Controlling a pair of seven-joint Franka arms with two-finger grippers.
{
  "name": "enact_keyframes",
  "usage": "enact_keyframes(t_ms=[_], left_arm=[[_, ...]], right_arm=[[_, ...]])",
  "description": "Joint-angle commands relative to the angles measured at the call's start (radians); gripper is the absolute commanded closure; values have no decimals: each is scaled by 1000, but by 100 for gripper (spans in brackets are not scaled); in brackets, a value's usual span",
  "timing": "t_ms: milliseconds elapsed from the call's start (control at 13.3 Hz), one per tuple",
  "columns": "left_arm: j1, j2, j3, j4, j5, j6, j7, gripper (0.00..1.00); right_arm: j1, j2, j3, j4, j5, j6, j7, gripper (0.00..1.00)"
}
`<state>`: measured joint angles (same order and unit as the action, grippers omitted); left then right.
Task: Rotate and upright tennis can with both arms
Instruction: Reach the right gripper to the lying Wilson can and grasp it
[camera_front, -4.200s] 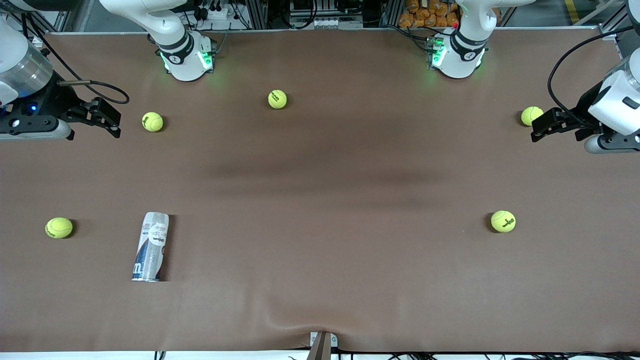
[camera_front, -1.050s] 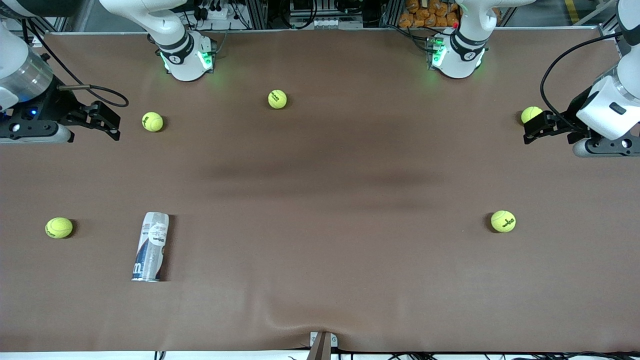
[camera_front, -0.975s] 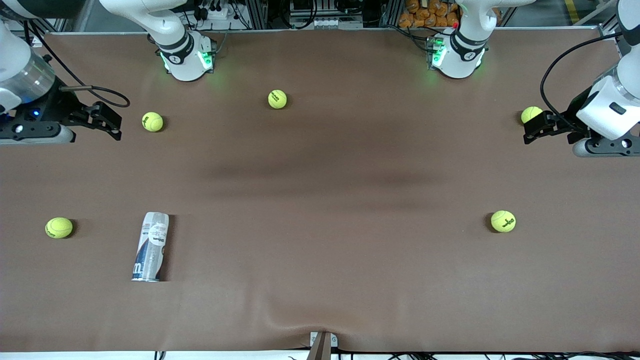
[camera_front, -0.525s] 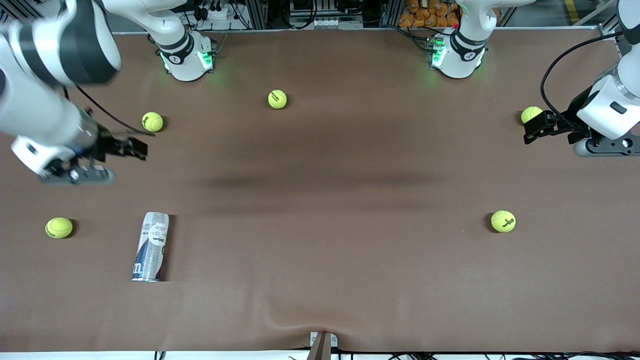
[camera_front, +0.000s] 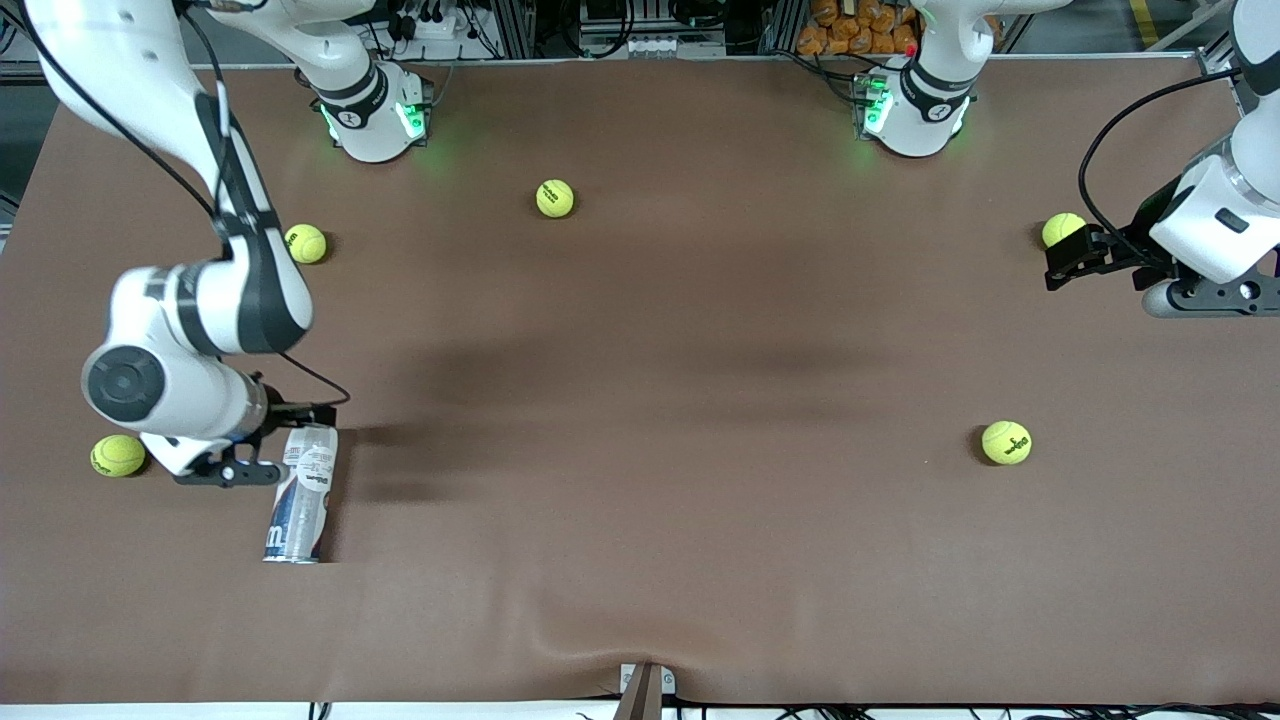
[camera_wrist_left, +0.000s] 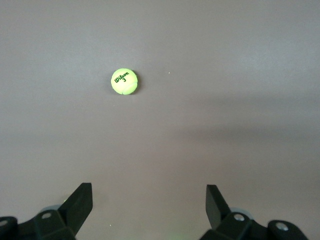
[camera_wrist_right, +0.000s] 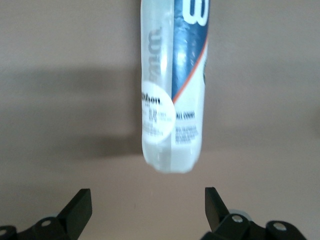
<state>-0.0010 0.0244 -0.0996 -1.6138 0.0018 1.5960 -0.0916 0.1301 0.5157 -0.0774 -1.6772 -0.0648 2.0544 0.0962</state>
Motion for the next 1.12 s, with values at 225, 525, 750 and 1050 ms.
enact_keyframes(t_ms=[225, 525, 750, 1050], left_arm=[[10, 6, -6, 15, 20, 13, 7, 0], [7, 6, -6, 15, 14, 13, 3, 0], [10, 6, -6, 15, 14, 13, 6, 0], [13, 6, -6, 14, 15, 13, 18, 0]], right_arm=[[-46, 96, 8, 33, -27, 119, -4, 0], [-55, 153, 8, 33, -56, 199, -16, 0], [-61, 162, 8, 33, -75, 216, -16, 0], [-67, 196, 10, 33, -78, 269, -16, 0]])
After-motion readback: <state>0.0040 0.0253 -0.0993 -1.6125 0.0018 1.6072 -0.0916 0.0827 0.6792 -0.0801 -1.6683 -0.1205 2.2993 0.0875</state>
